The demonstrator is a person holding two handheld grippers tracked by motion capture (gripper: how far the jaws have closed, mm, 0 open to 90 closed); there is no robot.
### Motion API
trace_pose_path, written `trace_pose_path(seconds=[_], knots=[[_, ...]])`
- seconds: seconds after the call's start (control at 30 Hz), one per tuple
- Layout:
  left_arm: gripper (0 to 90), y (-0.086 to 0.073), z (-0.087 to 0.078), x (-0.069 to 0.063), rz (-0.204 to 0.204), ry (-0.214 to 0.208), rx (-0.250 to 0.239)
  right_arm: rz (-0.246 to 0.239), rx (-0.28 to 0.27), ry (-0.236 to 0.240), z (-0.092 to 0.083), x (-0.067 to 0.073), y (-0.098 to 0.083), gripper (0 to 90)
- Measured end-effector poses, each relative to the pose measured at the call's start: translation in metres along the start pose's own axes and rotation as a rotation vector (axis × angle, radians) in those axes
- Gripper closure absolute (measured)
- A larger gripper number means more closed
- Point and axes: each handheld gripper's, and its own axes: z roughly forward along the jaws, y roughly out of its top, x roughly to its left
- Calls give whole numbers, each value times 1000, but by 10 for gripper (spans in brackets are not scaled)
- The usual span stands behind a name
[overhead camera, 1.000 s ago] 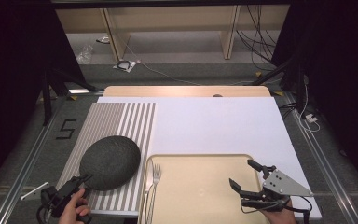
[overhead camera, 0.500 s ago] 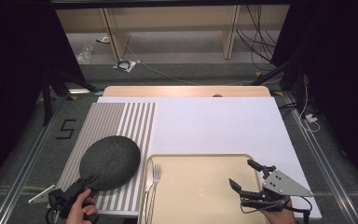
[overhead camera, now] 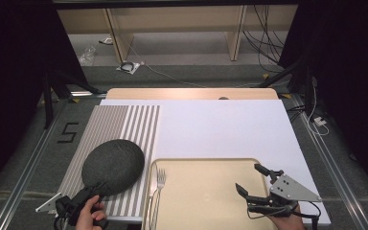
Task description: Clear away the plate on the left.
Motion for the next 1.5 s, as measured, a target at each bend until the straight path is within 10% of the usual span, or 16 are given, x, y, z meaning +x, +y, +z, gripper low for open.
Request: trace_pose_path(seconds=[1.5], knots=[[832,-3,7,7,-58,-24,-63,-7,5,7,0,1,0,176]])
